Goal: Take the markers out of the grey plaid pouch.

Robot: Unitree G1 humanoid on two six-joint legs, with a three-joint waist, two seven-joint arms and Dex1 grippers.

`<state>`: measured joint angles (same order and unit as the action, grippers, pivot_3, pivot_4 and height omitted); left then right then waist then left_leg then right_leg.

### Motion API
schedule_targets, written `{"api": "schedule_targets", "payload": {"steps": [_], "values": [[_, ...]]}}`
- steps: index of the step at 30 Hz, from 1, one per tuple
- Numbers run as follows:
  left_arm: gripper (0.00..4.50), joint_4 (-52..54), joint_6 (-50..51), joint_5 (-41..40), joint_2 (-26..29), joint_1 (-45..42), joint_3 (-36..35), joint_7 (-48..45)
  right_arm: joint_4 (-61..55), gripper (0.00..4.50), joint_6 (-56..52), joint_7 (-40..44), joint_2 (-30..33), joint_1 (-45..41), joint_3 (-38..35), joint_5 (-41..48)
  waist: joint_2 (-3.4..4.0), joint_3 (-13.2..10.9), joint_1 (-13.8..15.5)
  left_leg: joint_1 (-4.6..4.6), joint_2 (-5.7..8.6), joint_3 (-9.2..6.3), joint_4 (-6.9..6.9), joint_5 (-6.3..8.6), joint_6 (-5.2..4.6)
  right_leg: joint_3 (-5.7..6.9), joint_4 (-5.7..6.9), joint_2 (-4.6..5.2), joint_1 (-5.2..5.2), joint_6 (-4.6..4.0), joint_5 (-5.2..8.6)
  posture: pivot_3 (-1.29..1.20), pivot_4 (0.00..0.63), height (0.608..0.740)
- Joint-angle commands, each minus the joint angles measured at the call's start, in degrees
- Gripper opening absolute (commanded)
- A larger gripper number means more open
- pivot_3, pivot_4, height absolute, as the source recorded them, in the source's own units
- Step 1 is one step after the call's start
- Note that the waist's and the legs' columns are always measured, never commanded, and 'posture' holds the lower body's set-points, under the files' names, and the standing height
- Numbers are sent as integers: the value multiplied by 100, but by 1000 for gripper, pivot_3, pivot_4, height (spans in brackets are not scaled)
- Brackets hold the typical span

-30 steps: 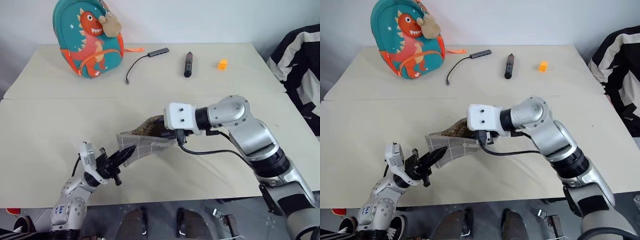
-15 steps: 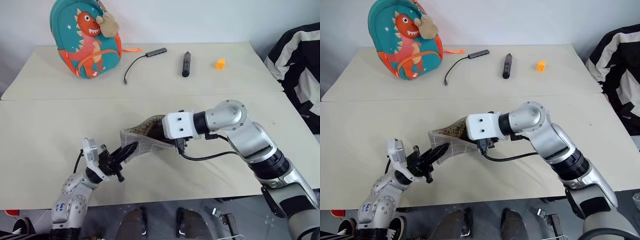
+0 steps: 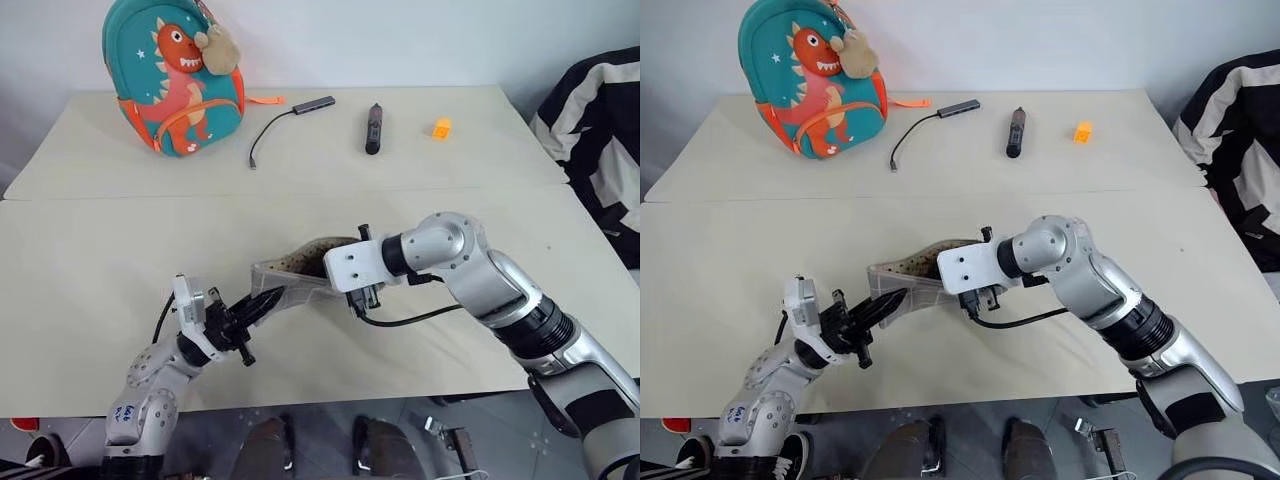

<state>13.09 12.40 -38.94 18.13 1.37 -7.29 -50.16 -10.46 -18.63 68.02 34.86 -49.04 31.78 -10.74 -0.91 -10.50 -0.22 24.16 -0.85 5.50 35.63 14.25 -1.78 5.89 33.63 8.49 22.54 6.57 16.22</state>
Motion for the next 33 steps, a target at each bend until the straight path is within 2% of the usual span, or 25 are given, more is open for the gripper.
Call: {"api": "schedule_targets", "payload": {"steps": [1,10,15,18,28,31,33], "values": [[0,231,-119,-37,-48,49,15,-5,217,982,113,-16,125,-36,117,-401,0,0,-2,0,0,0,0,0,0,0,0,0,0,0,0,0,150,740],[0,224,-254,59,-84,113,68,-11,357,982,-200,54,147,-33,146,-815,0,0,-4,-3,-6,0,7,0,0,1,2,-1,-2,-5,-5,0,150,740],[0,176,-313,80,-98,120,92,-28,259,2052,-570,159,103,58,153,-757,0,0,-2,-1,-10,0,11,0,0,1,2,-1,1,-8,-10,0,150,740],[0,154,-324,81,-102,132,98,-45,217,2988,-448,125,99,115,219,-819,0,0,-8,0,-10,0,6,0,1,2,-3,-1,1,-10,-9,0,150,740],[0,102,-369,110,-106,165,67,-83,464,2988,-246,85,69,135,339,-1002,0,0,-12,-1,-11,3,4,0,1,4,-6,-3,2,-9,-9,0,150,740],[0,83,-390,119,-122,173,58,-80,492,2469,-235,84,50,202,338,-991,0,0,-10,0,-12,3,4,0,1,4,-6,-4,2,-9,-9,0,150,740],[0,67,-414,127,-125,184,62,-86,520,1874,-167,46,42,207,340,-1021,0,0,-8,-1,-12,3,4,0,1,5,-7,-4,2,-10,-9,0,150,740]]}}
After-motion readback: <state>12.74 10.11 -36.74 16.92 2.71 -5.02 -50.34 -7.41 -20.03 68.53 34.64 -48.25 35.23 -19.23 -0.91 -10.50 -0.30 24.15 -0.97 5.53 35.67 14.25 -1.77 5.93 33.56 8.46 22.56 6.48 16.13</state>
